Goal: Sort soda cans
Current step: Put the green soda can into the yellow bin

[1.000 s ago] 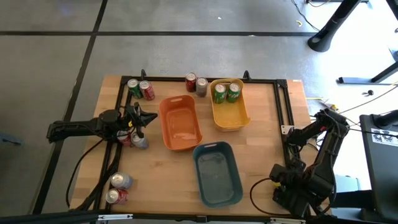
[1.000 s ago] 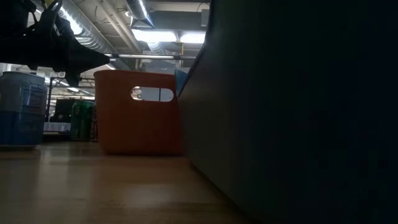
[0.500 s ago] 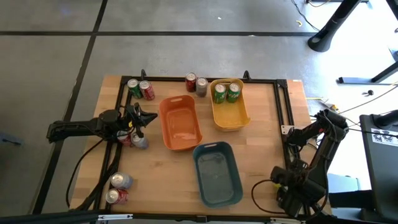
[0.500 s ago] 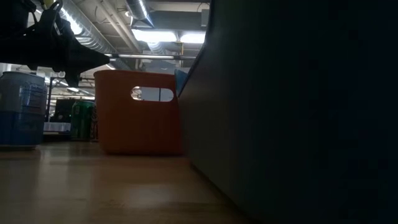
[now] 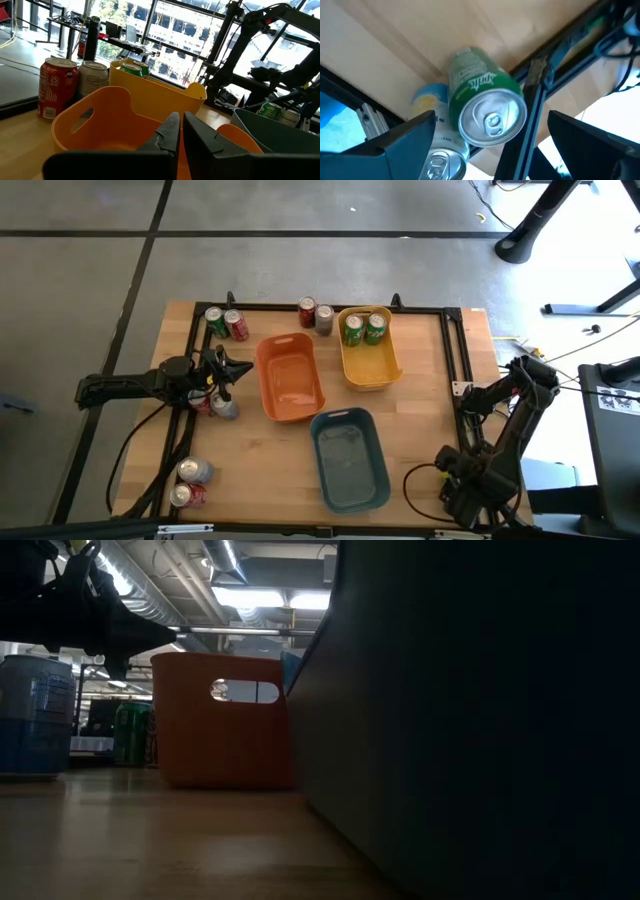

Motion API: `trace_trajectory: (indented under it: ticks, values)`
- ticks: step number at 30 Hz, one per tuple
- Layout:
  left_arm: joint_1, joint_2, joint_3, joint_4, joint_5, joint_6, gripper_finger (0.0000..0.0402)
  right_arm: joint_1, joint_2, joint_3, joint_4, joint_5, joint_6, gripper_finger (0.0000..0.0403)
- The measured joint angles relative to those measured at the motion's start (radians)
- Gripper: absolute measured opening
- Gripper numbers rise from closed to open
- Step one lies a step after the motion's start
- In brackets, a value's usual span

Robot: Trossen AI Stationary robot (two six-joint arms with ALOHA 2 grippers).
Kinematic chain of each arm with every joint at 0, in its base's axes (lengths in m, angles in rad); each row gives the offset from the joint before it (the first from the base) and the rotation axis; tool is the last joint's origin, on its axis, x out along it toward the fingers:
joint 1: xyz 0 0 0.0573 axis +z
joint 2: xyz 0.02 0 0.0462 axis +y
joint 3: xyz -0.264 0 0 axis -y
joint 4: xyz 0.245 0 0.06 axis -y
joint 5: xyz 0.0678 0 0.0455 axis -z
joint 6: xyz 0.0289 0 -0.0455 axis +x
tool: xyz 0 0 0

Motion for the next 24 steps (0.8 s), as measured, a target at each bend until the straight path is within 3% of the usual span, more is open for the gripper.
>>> trace_trajectory:
  ticks: [4,12,24]
  values:
    - [0.000,0.000,0.000,0.000,0.000,0.000,0.0015,0.000,-0.005,-0.022,0.012,-0.038,0.012,0.0381]
    - [0.000,0.000,0.000,0.000,0.000,-0.021,0.0015,0.000,-0.018,-0.023,-0.019,-0.017,0.057,0.0381]
    - [0.000,0.000,0.000,0.000,0.000,-0.034,0.0015,0.001,-0.018,-0.105,0.093,-0.058,0.093,0.0381]
